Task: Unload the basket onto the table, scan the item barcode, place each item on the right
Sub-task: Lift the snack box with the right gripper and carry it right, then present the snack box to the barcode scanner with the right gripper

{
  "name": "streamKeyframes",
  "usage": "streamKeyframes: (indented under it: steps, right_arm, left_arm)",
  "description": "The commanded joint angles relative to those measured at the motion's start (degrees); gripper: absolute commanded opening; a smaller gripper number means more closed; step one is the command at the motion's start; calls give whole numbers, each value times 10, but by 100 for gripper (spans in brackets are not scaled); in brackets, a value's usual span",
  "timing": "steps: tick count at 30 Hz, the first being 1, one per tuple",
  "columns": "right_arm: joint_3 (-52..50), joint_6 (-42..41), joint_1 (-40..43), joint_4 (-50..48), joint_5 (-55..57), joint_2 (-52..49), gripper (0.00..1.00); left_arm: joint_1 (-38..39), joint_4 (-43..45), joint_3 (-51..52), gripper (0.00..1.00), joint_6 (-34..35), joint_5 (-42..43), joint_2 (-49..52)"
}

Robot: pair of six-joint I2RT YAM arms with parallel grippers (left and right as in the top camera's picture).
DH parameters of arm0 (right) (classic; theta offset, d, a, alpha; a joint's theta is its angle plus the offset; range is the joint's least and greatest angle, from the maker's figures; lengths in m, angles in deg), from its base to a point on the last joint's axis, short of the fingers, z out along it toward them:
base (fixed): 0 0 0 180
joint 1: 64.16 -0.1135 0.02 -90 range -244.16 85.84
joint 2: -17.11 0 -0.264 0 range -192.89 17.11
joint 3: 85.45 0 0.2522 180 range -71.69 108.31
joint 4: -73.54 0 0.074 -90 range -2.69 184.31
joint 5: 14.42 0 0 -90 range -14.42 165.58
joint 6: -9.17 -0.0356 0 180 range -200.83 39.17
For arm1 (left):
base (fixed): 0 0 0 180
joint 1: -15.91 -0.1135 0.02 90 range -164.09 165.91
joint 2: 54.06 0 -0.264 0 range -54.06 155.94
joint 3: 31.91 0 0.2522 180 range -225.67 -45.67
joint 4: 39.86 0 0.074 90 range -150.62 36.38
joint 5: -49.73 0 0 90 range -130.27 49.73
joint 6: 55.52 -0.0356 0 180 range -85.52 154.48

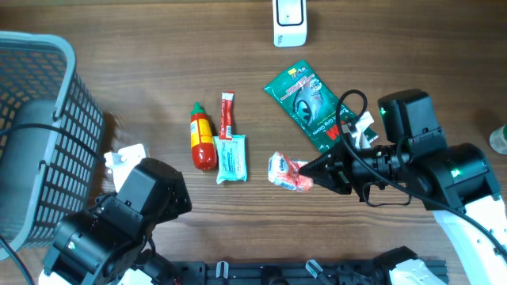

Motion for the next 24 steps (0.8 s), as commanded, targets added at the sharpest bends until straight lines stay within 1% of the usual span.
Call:
streamKeyframes:
  steps: [1,6,9,11,13,15,17,18,19,21,22,24]
  right_arm:
    - [2,14,-3,2,14,6,5]
    - [2,12,-3,2,25,6,4]
    - [2,-3,-3,1,93,6,4]
    - [2,-2,-3,-22,140,6,4]
    - [2,0,-3,-69,223,6,4]
    - [2,-1,-3,-127,342,0,4]
    - [2,-1,-3,-179,476,-28,4]
    - [2,-1,-3,-202,510,-49,5]
    - [2,0,-3,-232,533,-83,5]
    - [2,7,-3,-281,541,-134,5]
    - [2,37,-3,-322,541,-167,5]
    - [2,127,-3,-433,541,-242,5]
  left_arm:
    - [2,0,0,100,7,-7,-1]
    - [2,0,0,100,7,-8,-1]
    - [2,0,0,100,7,-8,-1]
    - [2,0,0,100,7,-7,-1]
    - [2,0,0,100,7,-8,-1]
    - [2,0,0,100,7,-7,-1]
    - [2,0,0,100,7,-7,-1]
    - [2,0,0,100,7,-8,-1]
    - [2,0,0,100,7,-7,-1]
    - [2,0,0,100,7,-8,-1]
    - [2,0,0,100,7,-8,-1]
    - [2,0,0,100,7,-8,-1]
